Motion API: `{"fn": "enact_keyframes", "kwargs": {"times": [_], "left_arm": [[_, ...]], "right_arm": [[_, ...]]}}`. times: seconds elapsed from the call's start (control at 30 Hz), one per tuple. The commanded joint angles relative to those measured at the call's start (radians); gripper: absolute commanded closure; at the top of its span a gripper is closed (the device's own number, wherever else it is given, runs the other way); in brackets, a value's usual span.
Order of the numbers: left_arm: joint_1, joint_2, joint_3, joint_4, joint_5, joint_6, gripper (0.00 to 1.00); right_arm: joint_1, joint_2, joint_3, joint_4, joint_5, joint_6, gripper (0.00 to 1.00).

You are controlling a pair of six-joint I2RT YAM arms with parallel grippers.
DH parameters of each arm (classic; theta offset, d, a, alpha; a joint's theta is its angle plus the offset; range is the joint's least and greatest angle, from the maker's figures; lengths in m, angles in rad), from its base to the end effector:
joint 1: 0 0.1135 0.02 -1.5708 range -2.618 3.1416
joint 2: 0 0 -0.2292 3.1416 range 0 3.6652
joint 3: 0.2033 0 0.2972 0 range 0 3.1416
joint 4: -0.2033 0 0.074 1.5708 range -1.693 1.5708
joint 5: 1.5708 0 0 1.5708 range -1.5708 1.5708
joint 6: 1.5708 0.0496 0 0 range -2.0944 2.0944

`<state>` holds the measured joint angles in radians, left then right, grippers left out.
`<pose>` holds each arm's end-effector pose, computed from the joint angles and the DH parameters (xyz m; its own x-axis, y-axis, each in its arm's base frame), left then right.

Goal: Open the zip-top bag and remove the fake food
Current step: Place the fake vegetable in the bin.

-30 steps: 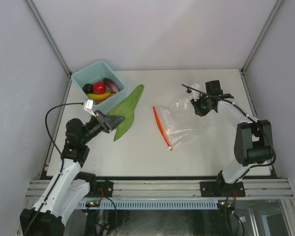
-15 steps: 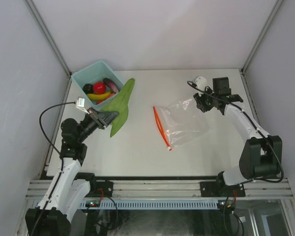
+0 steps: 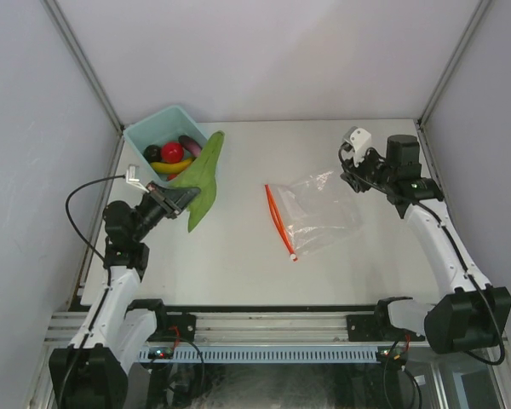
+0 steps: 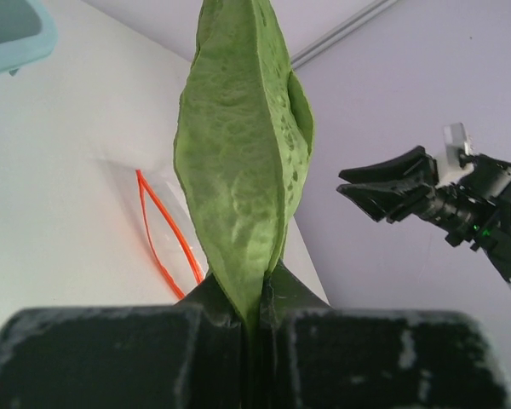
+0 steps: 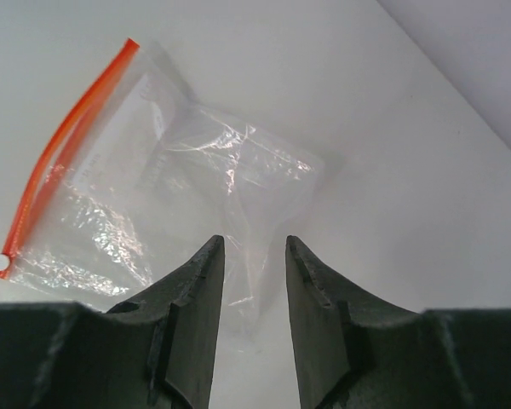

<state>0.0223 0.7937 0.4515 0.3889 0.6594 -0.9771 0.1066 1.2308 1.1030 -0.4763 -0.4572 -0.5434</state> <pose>0.2673 -0.0244 0.2410 -0.4664 -0.6657 -0.5825 0.3711 0.4505 -0.8120 0.3332 0.0577 0.2847 -0.2473 -0.4930 -0.8341 -0.6829 0.6994 -0.2109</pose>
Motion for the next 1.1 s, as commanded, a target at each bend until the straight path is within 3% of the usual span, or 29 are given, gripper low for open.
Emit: {"fn": "enact_keyframes", "kwargs": {"times": [0.0,0.33,0.53,0.77,1.07], "left_arm": [[0.022,0.023,0.035,0.088,-0.002,-0.033,1.0],[0.074,0.117,0.126,0.052,-0.071,-0.029,1.0],[0.082,0.153,0.313,-0.244,-0.21,0.08,1.0],[0.083,0.225,0.509,-0.516,-0.49,0.098,1.0],[0.082,0.457,0.8,-0.766,-0.59,0.177,1.0]], "right_arm": [[-0.005,-0.068,-0.003,0.042,-0.128,0.012,0.65],[-0.005,-0.086,-0.011,0.036,-0.238,0.022,0.65],[-0.005,-0.082,-0.011,0.034,-0.251,0.022,0.65],[-0.002,-0.076,-0.013,0.033,-0.255,0.021,0.65],[-0.002,-0.064,-0.015,0.032,-0.253,0.017,0.65]]}}
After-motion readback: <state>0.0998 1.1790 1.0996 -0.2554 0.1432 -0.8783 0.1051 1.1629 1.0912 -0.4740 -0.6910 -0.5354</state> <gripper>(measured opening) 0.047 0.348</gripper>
